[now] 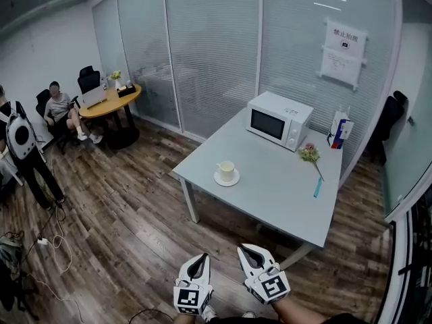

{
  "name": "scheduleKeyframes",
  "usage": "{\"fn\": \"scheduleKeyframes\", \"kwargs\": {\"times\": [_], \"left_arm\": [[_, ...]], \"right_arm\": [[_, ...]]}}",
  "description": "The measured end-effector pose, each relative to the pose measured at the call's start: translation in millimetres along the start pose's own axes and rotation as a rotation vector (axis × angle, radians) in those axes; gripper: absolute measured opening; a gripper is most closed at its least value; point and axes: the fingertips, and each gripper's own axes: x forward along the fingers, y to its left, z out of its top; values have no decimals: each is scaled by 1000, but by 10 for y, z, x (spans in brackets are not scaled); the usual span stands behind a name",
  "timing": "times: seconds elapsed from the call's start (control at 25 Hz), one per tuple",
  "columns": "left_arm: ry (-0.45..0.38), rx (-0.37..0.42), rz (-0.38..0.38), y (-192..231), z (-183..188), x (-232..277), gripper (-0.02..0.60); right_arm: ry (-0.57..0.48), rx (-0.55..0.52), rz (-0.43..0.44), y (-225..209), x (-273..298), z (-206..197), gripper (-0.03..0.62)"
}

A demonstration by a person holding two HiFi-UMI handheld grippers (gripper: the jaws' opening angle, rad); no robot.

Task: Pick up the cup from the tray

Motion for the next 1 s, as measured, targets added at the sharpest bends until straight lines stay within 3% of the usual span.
{"fn": "scheduleKeyframes", "kwargs": {"times": [0.24,0.72,1.0], "left_arm": [[-4,6,-2,132,7,-19,3],[-20,31,-50,602,43,23,3],[-16,18,-64,683,29,260,3]], "right_arm": [[-70,46,86,161,138,-31,-11],[-86,29,42,351,572,85,-11],[-41,37,4,125,735,11,-11]]}}
